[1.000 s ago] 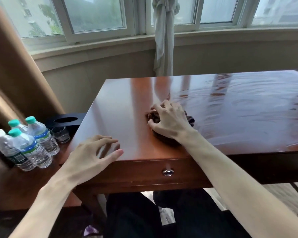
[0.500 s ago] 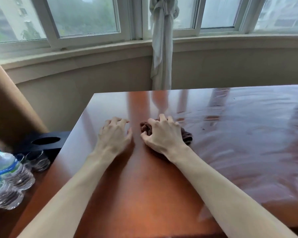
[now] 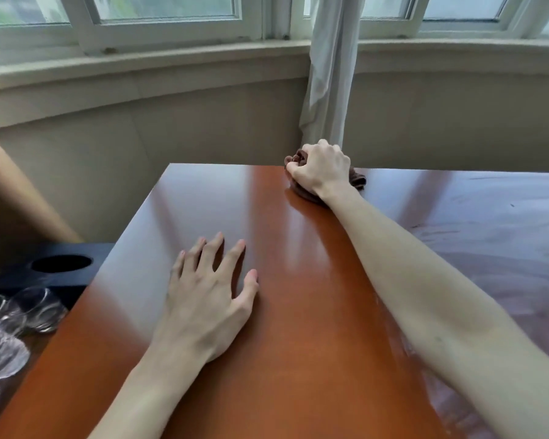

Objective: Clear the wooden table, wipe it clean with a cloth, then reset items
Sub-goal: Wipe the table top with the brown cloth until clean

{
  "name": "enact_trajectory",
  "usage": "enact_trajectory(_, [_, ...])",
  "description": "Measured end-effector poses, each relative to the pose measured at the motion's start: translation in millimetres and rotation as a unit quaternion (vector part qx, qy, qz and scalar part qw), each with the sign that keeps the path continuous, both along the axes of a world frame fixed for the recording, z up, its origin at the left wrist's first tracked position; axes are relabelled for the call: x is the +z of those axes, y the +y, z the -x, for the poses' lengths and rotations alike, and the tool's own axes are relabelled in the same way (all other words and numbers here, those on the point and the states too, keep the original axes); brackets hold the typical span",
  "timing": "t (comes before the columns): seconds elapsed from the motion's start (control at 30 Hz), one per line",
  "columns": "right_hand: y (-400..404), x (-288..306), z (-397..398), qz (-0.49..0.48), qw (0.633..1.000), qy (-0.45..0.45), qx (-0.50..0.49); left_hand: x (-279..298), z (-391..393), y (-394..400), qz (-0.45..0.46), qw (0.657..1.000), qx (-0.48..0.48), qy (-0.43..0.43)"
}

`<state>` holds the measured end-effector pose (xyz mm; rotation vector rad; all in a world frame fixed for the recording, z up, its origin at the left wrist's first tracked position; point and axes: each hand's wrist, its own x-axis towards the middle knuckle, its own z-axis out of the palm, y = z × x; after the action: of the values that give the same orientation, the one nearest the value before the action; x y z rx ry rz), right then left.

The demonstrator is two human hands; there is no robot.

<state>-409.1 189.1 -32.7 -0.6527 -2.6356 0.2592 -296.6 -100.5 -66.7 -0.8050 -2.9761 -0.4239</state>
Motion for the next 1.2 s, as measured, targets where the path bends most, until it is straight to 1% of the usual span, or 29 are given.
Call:
enact_trajectory(0.13, [-45.1, -0.8, -84.2, 0.002, 0.999, -0.010, 0.040, 4.8, -3.7, 1.5, -0.001, 1.000, 0.004, -0.015])
enact_trajectory(0.27, [-111.7, 1.4, -203.5, -0.002, 0.996, -0.023, 0.088, 9.0, -9.2, 1.1, 0.001, 1.000, 0.004, -0.010])
enact_trajectory(0.37, [-160.4, -3.6, -286.2, -0.029, 0.992, 0.009, 0.121, 12.6, -12.2, -2.0, 0.006, 1.000, 0.005, -0.020])
enact_trajectory(0.4, [-172.1, -5.3, -304.8, -0.030, 0.991, 0.018, 0.126, 12.8, -13.0, -3.0, 0.006, 1.000, 0.010, -0.018])
enact_trajectory(0.47, [-178.8, -6.1, -316.9, -0.029, 0.991, 0.014, 0.133, 14.1, -14.3, -2.8, 0.006, 1.000, 0.018, -0.020])
enact_trajectory(0.57, [-161.1, 0.0, -285.8, -0.019, 0.993, -0.007, 0.119, 14.2, -15.5, -3.6, -0.002, 0.999, 0.031, -0.020])
enact_trajectory(0.7, [-104.5, -0.6, -192.8, -0.022, 0.997, -0.032, 0.068, 8.4, -9.8, -2.9, 0.003, 0.999, 0.034, -0.015])
enact_trajectory(0.87, [-30.3, -4.4, -66.9, -0.014, 1.000, -0.007, 0.011, -1.0, -2.7, -3.4, 0.011, 0.999, 0.043, -0.003])
enact_trajectory(0.97, [3.4, -2.5, -10.9, -0.016, 1.000, -0.003, -0.009, -2.9, 1.0, -0.7, 0.019, 0.999, 0.047, 0.006])
enact_trajectory(1.07, [12.7, -2.9, 6.7, -0.015, 1.000, 0.005, -0.023, -2.4, 1.1, 0.1, 0.021, 0.998, 0.050, 0.007])
enact_trajectory(1.13, [5.8, -2.7, -8.6, -0.012, 1.000, 0.000, -0.013, -0.7, -1.1, 0.1, 0.016, 0.999, 0.049, -0.004])
enact_trajectory(1.2, [-10.6, -2.0, -42.4, -0.009, 1.000, -0.004, 0.001, 1.7, -2.7, -0.9, 0.007, 0.999, 0.049, -0.008])
